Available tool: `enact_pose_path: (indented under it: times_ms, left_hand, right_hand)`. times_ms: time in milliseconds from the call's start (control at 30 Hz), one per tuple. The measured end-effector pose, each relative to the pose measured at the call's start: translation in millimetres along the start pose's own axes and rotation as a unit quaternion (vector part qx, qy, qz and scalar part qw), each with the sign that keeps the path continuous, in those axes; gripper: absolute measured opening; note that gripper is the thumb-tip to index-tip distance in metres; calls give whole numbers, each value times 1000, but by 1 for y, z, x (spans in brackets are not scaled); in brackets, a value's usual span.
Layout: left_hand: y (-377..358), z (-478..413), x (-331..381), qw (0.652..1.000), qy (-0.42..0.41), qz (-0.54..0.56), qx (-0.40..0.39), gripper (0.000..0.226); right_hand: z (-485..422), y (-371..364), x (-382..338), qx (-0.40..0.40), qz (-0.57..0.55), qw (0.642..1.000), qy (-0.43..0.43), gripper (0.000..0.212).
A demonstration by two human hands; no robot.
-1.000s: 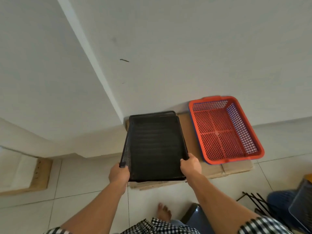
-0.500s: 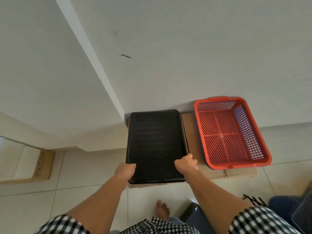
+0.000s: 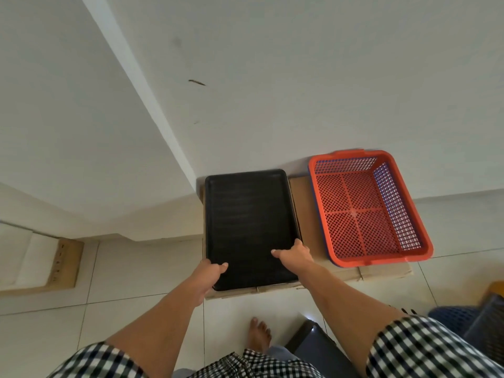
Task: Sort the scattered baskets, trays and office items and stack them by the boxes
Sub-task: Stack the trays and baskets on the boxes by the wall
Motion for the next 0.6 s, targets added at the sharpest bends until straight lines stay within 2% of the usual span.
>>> enact_pose_path:
  times_ms: [200,333,600]
  left_hand:
    - [-9,2,-4,996,-30,-85,-8,72]
    - [-11,6,-3,996,-46,-71,2,82]
    - [0,14,-1,994,-81,-69,-11,82]
  right_hand:
    - [7,-7,12,-19,1,1000,9,89]
    - [12,-12,12,-6,10,1000,18,87]
    - [20,-15,20,22,-16,999,18,86]
Point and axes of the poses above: each hand's wrist, its own z-axis away from the middle knuckle, its own y-axis out of the back of the hand, x = y × z, the point moved 7 cm from there along -z, towards the middle knuckle, and after that the axes turned 12 degrees about x, right-handed, at the moved point
